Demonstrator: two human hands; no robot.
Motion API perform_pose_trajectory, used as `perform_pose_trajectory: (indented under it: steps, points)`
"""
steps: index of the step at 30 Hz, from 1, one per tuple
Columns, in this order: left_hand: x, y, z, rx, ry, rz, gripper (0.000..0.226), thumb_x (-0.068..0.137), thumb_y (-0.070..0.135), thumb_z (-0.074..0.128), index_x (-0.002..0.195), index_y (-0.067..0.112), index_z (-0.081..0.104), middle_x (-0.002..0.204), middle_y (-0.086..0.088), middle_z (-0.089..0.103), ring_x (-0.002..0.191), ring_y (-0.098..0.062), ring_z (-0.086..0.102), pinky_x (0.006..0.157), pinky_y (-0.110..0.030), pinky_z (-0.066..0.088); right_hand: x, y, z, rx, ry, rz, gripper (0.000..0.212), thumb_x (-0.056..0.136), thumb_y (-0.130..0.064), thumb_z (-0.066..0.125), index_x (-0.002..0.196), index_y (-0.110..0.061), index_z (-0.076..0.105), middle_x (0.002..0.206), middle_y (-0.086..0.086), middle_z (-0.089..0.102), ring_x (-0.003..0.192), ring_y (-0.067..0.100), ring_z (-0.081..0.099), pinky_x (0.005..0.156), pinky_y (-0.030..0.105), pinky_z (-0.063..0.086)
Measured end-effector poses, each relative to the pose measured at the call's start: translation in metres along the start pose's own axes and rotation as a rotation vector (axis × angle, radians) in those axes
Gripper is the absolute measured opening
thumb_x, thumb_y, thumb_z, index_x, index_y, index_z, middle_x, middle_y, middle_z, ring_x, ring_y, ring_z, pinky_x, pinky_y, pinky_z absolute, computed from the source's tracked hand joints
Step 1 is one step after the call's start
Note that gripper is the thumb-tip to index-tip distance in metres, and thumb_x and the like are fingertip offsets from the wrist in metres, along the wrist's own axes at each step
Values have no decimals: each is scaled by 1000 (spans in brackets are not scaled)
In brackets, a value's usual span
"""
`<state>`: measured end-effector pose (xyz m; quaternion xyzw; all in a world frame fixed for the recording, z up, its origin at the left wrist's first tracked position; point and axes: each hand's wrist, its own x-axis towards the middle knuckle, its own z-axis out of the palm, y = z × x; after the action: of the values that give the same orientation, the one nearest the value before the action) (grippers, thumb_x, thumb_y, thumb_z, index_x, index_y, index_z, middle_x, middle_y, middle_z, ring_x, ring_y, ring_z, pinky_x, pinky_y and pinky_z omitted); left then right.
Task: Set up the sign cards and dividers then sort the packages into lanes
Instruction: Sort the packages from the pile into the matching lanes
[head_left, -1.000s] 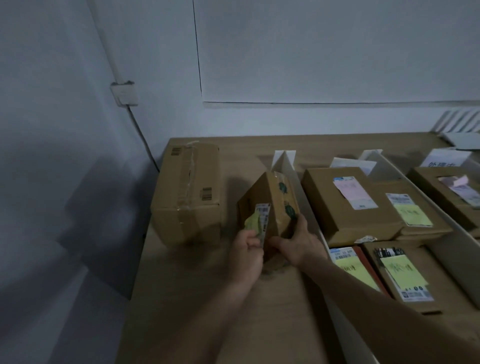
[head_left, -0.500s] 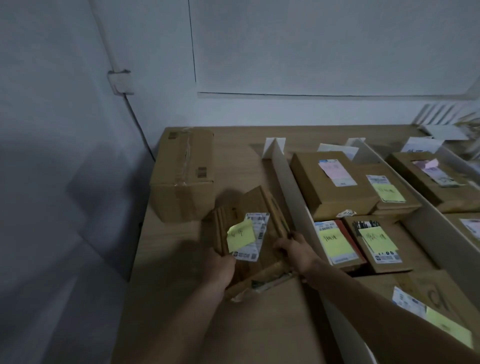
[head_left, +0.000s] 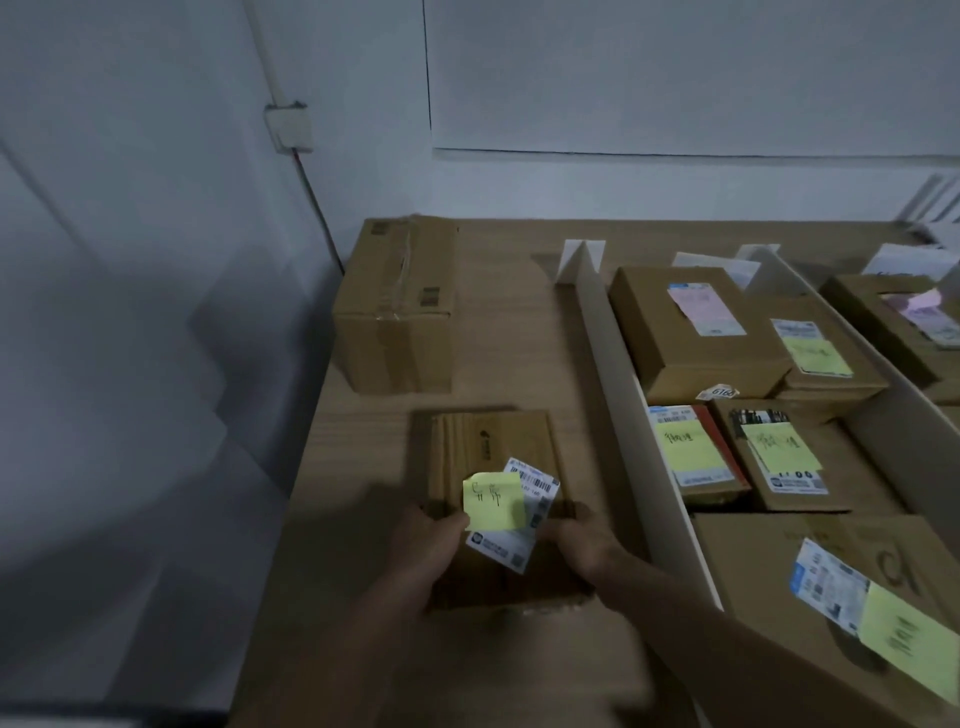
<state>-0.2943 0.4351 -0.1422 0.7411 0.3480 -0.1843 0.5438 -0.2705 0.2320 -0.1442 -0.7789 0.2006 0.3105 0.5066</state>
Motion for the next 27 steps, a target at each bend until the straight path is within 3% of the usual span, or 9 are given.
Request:
perform_pose_trajectory:
  steps: [3,6,10,14,17,22,24,27]
  points:
    - [5,-6,0,2,-15,44,51,84,40,73,128,20,58,104,4,66,91,-10,62,62,-28,42,-4,-3,8,14,63,-38,44,79,-36,80,115,-23,59,109,3,69,99,25,67,93,47,56]
    - [8,-3,2,17,0,58,47,84,47,74,119,20,62,96,7,68,86,-7,64,63,-27,45,0,-6,11,14,97,-69,43,83,-43,78,117,-23,60,108,2,72,94,21,71,86,46,60]
    - [14,4,11,111,84,47,80,51,80,69,108,24,66,94,7,70,86,-14,68,80,-36,57,1,-16,17,-11,227,-83,47,77,-52,81,104,-20,61,98,0,71,85,18,71,79,41,61]
    - [27,10,14,223,104,47,96,42,85,66,115,24,60,92,9,68,81,-13,67,78,-36,58,-2,-24,24,-28,271,-46,49,73,-50,86,96,-22,54,93,-1,68,80,14,70,72,41,63]
    - [37,16,9,282,132,38,92,47,85,66,111,19,62,93,4,67,82,-17,68,77,-34,56,1,-22,25,-56,267,-22,57,71,-45,89,108,-20,54,95,-2,69,77,12,71,62,35,62]
    - [56,17,2,225,82,41,56,77,74,63,88,19,70,83,4,71,75,-15,68,74,-33,55,4,-20,26,-23,268,-14,61,71,-39,91,111,-19,50,99,-1,68,79,14,72,62,36,63]
    - [65,16,1,206,74,28,57,80,73,60,86,18,70,85,2,71,78,-18,68,80,-35,54,5,-20,27,-17,290,-26,62,69,-37,92,110,-19,48,100,1,68,81,16,72,67,41,64]
    - [74,16,2,217,80,38,65,70,77,58,91,16,69,92,-1,72,86,-23,69,87,-40,56,7,-19,28,-25,293,-37,59,70,-37,91,108,-19,49,98,0,68,79,13,71,64,37,63]
